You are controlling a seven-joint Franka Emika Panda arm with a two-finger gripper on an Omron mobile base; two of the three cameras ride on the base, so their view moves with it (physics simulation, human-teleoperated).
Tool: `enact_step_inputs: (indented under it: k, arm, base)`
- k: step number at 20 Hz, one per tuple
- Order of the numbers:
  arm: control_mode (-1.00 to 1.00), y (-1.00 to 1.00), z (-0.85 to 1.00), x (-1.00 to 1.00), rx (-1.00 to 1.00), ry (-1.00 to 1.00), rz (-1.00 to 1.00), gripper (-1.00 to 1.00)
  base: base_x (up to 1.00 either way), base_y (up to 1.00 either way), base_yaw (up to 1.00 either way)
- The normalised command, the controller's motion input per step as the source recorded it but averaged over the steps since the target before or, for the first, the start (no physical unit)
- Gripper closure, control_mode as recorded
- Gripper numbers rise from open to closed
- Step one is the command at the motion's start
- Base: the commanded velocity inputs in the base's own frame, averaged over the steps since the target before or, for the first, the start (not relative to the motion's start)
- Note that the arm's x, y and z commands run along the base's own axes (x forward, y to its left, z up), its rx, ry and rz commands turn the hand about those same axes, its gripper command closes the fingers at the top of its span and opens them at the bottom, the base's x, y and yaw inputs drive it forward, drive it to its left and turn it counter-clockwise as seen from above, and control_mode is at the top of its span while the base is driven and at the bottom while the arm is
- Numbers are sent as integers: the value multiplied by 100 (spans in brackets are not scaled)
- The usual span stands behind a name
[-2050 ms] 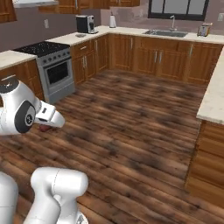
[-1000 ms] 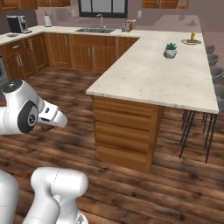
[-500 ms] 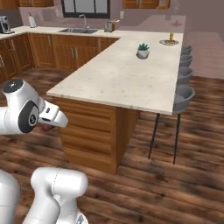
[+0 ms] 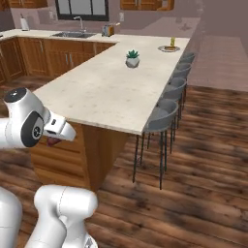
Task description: Move the hot dog bun to the plate on the dining table and place the condiment next to that plate. Then navigate to the fridge and take the sausage and place it on the plate as well.
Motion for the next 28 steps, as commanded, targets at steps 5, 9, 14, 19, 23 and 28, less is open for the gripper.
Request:
enact_step_inputs:
  k: [5,9,14,19,23,28]
  arm:
    - [100,0,0,0,0,0,0,100]
    - [100,0,0,0,0,0,0,100]
    - [100,0,0,0,0,0,0,100]
    - [100,0,0,0,0,0,0,100]
    - [100,0,0,0,0,0,0,100]
    - [100,0,0,0,0,0,0,100]
  base:
    - [44,-100,8]
    - [46,-100,12]
    - [68,-100,13]
    - [95,-100,14]
    - [100,-100,15]
    - [100,-100,14]
